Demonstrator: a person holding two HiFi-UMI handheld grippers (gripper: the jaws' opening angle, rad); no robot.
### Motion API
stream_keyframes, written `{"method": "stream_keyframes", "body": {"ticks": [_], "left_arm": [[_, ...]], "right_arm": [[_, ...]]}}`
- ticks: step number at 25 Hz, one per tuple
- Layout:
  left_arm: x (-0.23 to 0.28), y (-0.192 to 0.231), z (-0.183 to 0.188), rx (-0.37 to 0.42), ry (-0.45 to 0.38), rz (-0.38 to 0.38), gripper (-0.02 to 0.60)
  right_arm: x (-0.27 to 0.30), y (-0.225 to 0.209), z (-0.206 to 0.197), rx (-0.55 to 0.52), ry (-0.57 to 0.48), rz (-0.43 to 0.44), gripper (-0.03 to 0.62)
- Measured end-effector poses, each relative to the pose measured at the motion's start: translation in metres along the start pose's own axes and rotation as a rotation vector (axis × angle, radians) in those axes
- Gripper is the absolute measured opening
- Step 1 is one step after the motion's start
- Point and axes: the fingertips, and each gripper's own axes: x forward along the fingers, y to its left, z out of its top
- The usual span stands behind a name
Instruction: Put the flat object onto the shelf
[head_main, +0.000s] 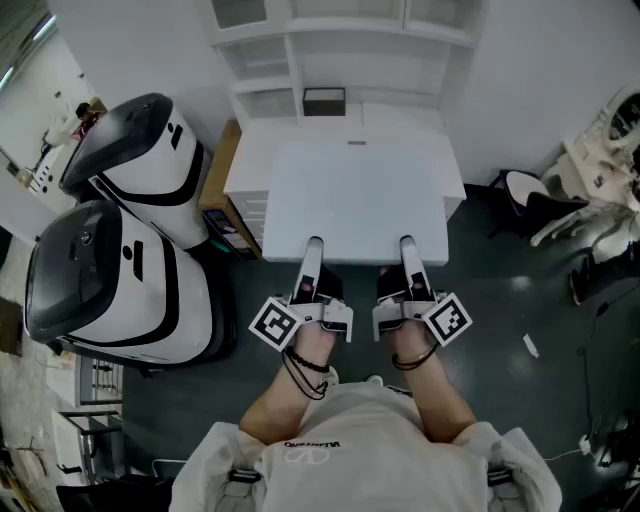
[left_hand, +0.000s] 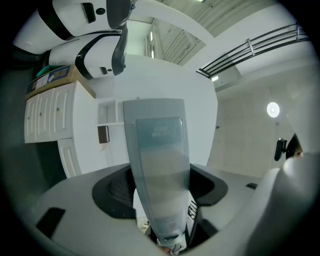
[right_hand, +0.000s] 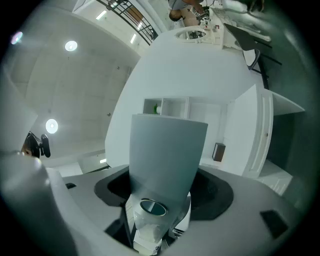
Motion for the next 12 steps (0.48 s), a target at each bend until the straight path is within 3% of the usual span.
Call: {"method": "stream_keyframes", "body": {"ticks": [12], "left_arm": [[0.0032,0.0057,0.0057,-0.028,0.019,-0.004,0.302]], "right_arm": [[0.0064,0.0007,-0.0044,-0.033,-0.021,0.002,0.333]]}}
